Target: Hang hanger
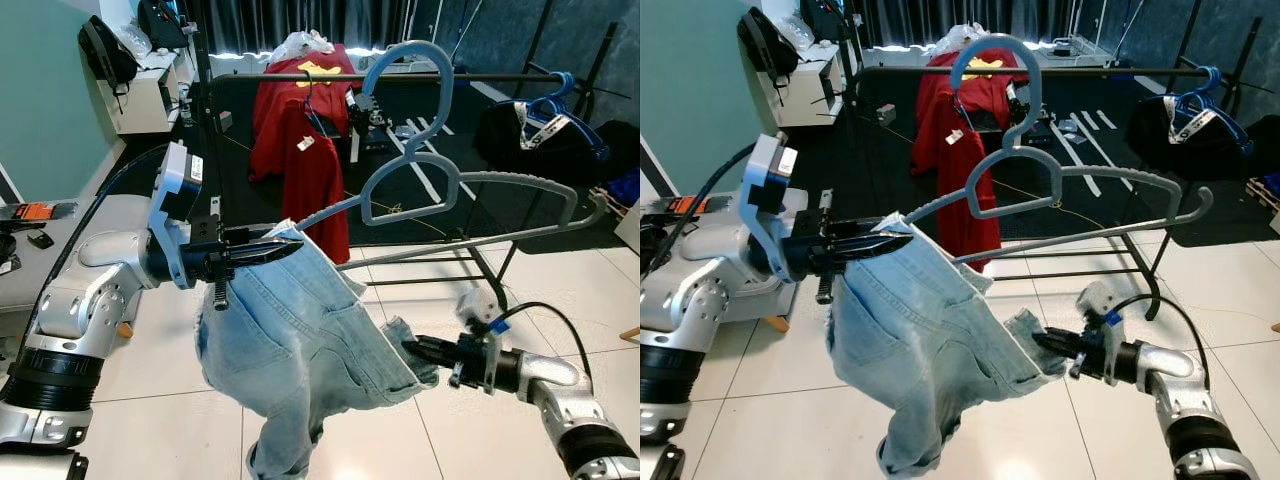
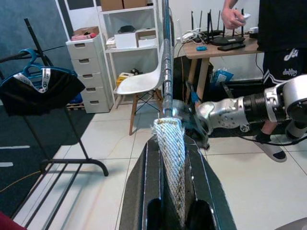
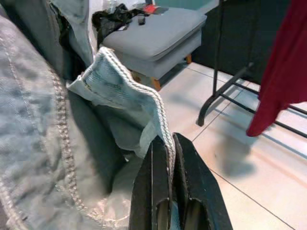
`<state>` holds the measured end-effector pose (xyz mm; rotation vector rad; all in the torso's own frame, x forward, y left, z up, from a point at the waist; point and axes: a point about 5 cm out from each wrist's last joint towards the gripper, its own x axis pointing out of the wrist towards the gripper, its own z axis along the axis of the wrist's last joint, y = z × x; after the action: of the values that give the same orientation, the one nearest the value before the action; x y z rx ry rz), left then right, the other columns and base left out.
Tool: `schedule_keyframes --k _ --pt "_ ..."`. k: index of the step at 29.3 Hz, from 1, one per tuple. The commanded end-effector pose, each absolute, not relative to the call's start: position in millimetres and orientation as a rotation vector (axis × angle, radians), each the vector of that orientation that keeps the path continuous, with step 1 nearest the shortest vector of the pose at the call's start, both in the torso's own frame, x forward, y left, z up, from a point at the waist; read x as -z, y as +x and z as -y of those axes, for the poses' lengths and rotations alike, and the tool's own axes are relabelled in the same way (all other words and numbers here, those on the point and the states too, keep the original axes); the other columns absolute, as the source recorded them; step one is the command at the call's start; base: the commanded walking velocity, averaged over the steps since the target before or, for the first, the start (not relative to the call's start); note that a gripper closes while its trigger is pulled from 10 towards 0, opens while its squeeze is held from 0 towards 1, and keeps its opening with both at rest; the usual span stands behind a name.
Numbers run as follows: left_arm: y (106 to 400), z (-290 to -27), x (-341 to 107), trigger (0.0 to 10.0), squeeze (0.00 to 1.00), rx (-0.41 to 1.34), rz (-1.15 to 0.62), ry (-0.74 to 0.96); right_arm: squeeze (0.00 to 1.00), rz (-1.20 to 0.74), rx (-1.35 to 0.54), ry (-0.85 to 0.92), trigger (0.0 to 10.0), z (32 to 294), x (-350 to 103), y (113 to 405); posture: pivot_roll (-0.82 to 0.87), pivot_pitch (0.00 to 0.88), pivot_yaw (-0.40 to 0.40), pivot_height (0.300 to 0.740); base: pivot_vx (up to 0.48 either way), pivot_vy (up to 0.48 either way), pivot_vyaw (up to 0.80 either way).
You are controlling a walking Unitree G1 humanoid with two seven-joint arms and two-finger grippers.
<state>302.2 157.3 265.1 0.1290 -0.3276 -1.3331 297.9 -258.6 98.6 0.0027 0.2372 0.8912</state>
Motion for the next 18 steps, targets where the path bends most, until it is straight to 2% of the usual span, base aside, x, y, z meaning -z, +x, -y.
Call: schedule_keyframes --k 1,2,5,7,18 --pt "302 -162 -267 0.0 0.00 1.325 0.335 0.156 0.00 -0.204 -0.877 0.040 0.0 265 -108 300 -0.01 0.023 0.004 0.740 0.000 0.000 0.00" --pt "302 -163 -266 0.0 0.00 1.332 0.326 0.167 0.00 -0.189 -0.851 0.073 0.0 274 -114 299 -0.01 0.023 0.003 0.740 0.000 0.000 0.00" --pt "301 -163 -264 0.0 0.00 1.338 0.314 0.181 0.00 -0.178 -0.834 0.098 0.0 283 -119 298 -0.01 0.023 0.003 0.740 0.000 0.000 0.00" --pt "301 -164 -257 0.0 0.00 1.350 0.281 0.216 0.00 -0.170 -0.831 0.132 0.0 301 -134 293 -0.01 0.021 0.005 0.740 0.000 0.000 0.00" --pt "303 -164 -246 0.0 0.00 1.350 0.234 0.271 0.00 -0.150 -0.872 0.182 0.0 323 -164 280 -0.03 0.020 0.004 0.740 0.000 0.000 0.00"
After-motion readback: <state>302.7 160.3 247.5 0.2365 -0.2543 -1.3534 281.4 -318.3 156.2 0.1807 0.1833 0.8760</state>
